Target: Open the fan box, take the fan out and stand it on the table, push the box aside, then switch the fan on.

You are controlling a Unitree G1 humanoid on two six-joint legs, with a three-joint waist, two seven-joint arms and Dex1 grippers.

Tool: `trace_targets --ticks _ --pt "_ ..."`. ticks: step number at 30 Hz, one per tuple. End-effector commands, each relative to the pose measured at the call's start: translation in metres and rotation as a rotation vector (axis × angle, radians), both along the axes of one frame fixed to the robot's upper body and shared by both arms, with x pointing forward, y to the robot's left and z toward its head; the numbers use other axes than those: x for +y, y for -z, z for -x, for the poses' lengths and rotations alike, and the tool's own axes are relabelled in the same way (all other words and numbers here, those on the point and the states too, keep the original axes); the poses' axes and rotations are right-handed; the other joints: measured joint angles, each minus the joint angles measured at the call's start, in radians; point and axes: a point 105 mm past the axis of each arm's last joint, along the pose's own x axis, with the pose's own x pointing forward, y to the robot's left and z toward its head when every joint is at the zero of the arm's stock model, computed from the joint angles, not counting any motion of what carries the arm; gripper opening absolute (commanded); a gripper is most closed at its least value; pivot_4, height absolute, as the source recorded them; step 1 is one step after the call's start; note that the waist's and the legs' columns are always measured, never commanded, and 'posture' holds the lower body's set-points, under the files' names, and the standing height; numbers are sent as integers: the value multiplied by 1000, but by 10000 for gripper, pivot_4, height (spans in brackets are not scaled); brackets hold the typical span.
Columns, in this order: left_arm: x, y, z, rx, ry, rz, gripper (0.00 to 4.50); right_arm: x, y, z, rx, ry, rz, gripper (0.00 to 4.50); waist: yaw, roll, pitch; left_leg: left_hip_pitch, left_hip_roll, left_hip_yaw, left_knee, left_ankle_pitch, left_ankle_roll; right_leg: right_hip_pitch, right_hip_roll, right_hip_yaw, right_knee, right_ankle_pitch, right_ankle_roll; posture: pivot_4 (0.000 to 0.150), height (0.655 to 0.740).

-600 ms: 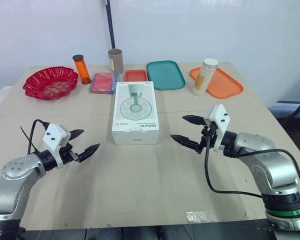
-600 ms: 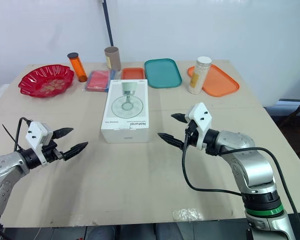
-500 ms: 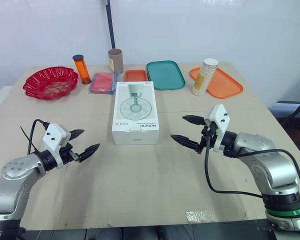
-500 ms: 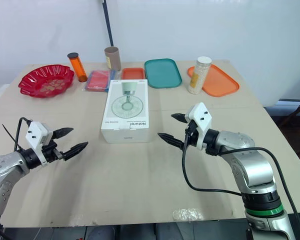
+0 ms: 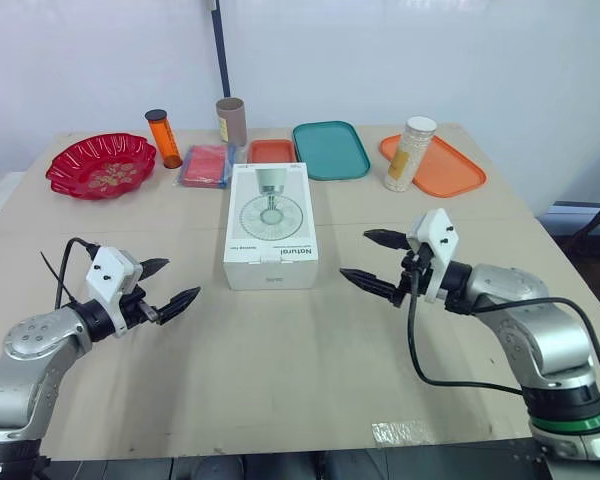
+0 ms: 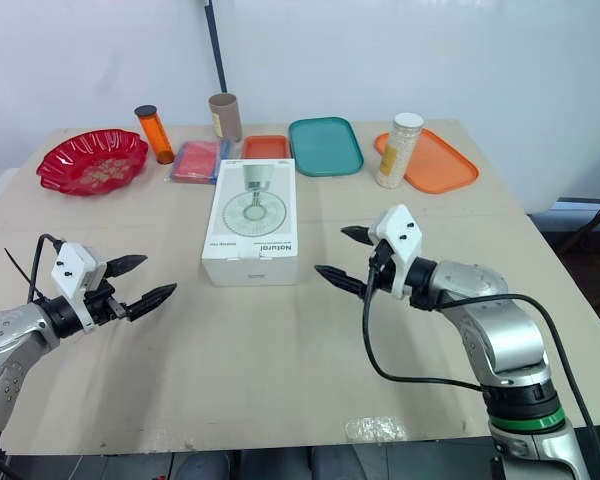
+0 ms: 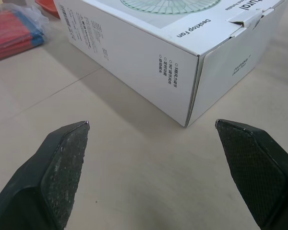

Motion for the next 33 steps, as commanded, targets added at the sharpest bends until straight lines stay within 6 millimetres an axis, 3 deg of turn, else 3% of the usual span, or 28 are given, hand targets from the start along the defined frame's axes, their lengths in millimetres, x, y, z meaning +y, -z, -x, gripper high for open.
trace_targets --ticks 1,6,10,13,20,28,33 --pt "1 -21 -2 -74 -5 -4 45000 3 -13 -3 -61 -4 7 44353 0 0 0 0 0 0 0 0 0 0 0 0 0 0 0 1500 7400" --pt "0 -31 -6 -97 18 43 45000 4 -22 -4 -98 6 12 44353 0 0 0 0 0 0 0 0 0 0 0 0 0 0 0 1500 7400" --pt "-5 -41 -13 -116 57 62 34208 6 -25 -5 -119 23 5 45000 0 0 0 0 0 0 0 0 0 0 0 0 0 0 0 1500 7400" --pt "-9 -47 -20 -135 87 65 23688 8 -26 -5 -132 40 2 45000 0 0 0 0 0 0 0 0 0 0 0 0 0 0 0 1500 7400" --pt "-44 -60 -66 -202 199 45 293 41 -28 -3 -186 -11 -6 45000 0 0 0 0 -1 0 1 0 0 0 0 0 0 0 0 1500 7400" --pt "-67 -38 -99 -175 250 -61 293 81 -25 -8 -226 -62 23 45000 -3 0 0 -1 -1 0 0 0 0 -2 0 -1 1 1 0 1500 7400" --pt "-73 -25 -103 -152 291 -106 293 94 -22 -12 -240 -102 61 45000 -1 -1 0 -1 -1 -1 2 0 0 -1 0 -1 1 1 0 1500 7400"
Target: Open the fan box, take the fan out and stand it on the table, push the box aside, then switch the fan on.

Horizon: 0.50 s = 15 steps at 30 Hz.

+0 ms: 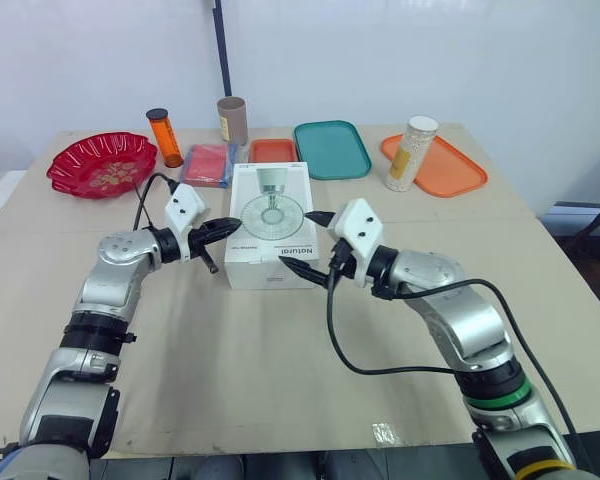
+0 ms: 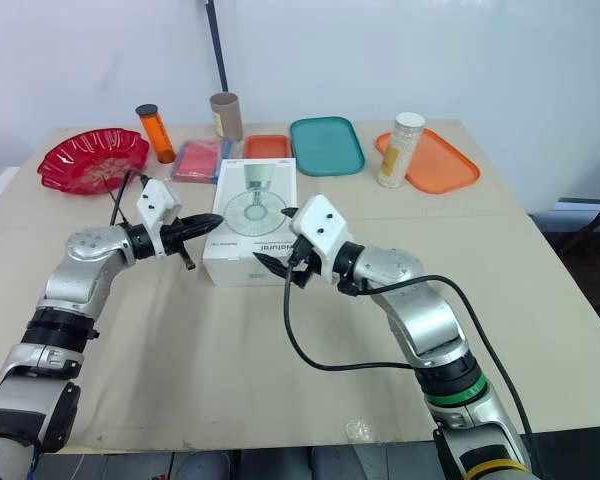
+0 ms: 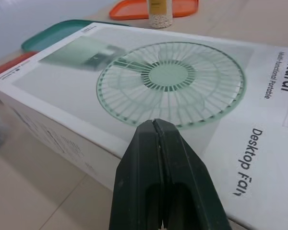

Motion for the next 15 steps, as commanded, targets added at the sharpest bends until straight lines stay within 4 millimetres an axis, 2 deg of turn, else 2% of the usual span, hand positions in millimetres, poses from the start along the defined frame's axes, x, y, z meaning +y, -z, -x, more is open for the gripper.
trace_targets --ticks 1,7,11,15 --pt "-4 6 0 1 29 -36 293 7 -9 -1 -54 -29 11 45000 0 0 0 0 0 0 0 0 0 0 0 0 0 0 0 1500 7400" --pt "-6 7 1 -10 41 -34 293 11 2 -11 -32 -44 53 45000 0 0 0 0 0 0 0 0 0 0 0 0 0 0 0 1500 7400" --pt "-8 5 2 -22 46 -31 293 8 15 -20 -11 -18 102 45000 0 0 0 0 0 -1 1 0 0 0 0 0 1 0 0 1500 7400" --pt "-9 3 3 -30 50 -24 293 5 19 -29 4 26 111 45000 0 0 0 0 0 -1 1 0 0 0 0 0 1 0 0 1500 7400"
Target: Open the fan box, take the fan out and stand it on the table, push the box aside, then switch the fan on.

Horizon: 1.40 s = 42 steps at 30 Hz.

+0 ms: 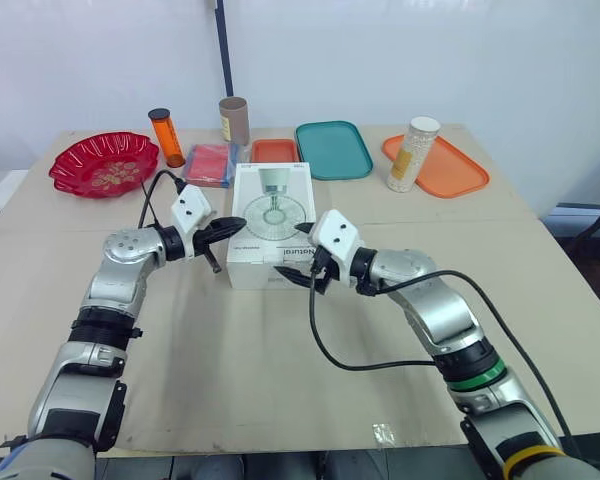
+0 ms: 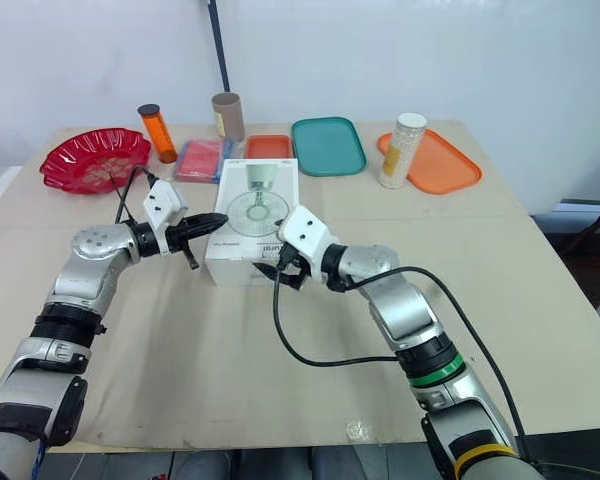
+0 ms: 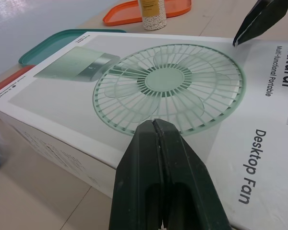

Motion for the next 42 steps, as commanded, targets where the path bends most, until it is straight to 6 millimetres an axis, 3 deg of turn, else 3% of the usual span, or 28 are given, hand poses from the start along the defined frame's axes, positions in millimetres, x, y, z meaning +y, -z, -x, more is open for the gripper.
trace_targets --ticks 1,6,15,31,34,38,42 --pt "-2 3 3 3 15 -9 293 2 -16 -6 -54 14 -17 45000 -1 0 0 0 0 0 0 0 0 0 0 0 0 0 0 1500 7400" --pt "-3 3 4 1 17 -6 293 -2 -17 -17 -5 91 -64 45000 -1 0 0 1 0 0 1 0 0 0 0 0 2 0 0 1500 7400" --pt "-6 5 4 0 26 -11 293 -2 -28 -12 69 84 -166 45000 -1 0 0 0 0 0 2 0 0 0 0 0 3 0 0 1500 7400" --pt "-9 11 7 4 34 -27 293 -16 -47 -35 167 253 -328 45000 -1 0 0 0 0 -1 1 0 0 0 0 0 4 0 0 1500 7400" --pt "-8 12 7 4 33 -29 293 -17 -43 -27 170 211 -313 45000 -1 0 0 0 0 -1 1 0 0 0 0 0 4 0 0 1500 7400" --pt "-7 11 7 4 31 -35 293 -20 -24 17 173 17 -235 45000 1 0 0 0 -1 -2 1 -1 2 1 -1 -1 3 -2 2 1500 7400" --pt "-6 10 7 8 32 -37 293 -21 -14 35 202 -30 -227 45000 -5 1 0 0 -2 -2 2 -1 2 1 -1 0 3 -2 1 1500 7400"
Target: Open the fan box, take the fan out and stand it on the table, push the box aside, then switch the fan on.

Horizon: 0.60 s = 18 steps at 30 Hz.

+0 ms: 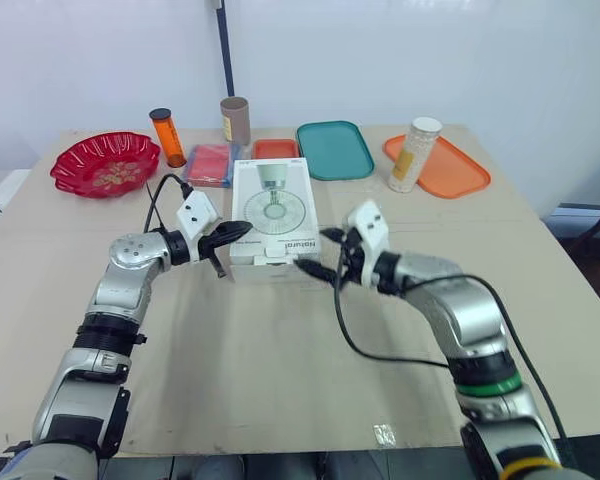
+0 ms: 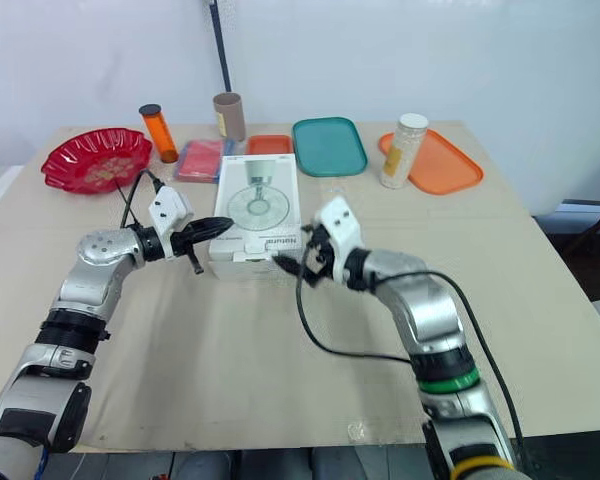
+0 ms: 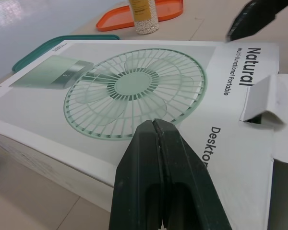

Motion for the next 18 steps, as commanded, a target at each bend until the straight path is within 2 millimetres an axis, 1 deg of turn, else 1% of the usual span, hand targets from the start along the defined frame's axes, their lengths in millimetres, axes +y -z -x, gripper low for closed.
trace_targets --ticks 1,6,12,14,18 --pt "2 6 2 29 13 -29 293 11 -11 18 -42 -87 -32 45000 -1 0 0 1 0 0 0 1 1 0 0 0 0 0 0 1500 7400" --pt "5 6 1 35 18 -47 293 13 -2 19 -26 -79 -16 45000 -1 0 0 1 0 0 0 1 1 0 1 0 2 0 0 1500 7400" --pt "10 1 -1 29 23 -73 293 15 7 28 -2 -119 3 45000 1 0 0 1 0 0 -1 1 1 0 1 0 2 -1 0 1500 7400" --pt "11 -1 -2 25 26 -85 293 15 12 33 13 -136 11 45000 1 0 0 1 0 0 0 1 1 0 1 0 2 -1 0 1500 7400" --pt "10 -4 -5 15 29 -96 293 13 23 53 52 -216 25 45000 3 0 0 0 0 0 0 1 1 0 1 0 1 -1 0 1500 7400"
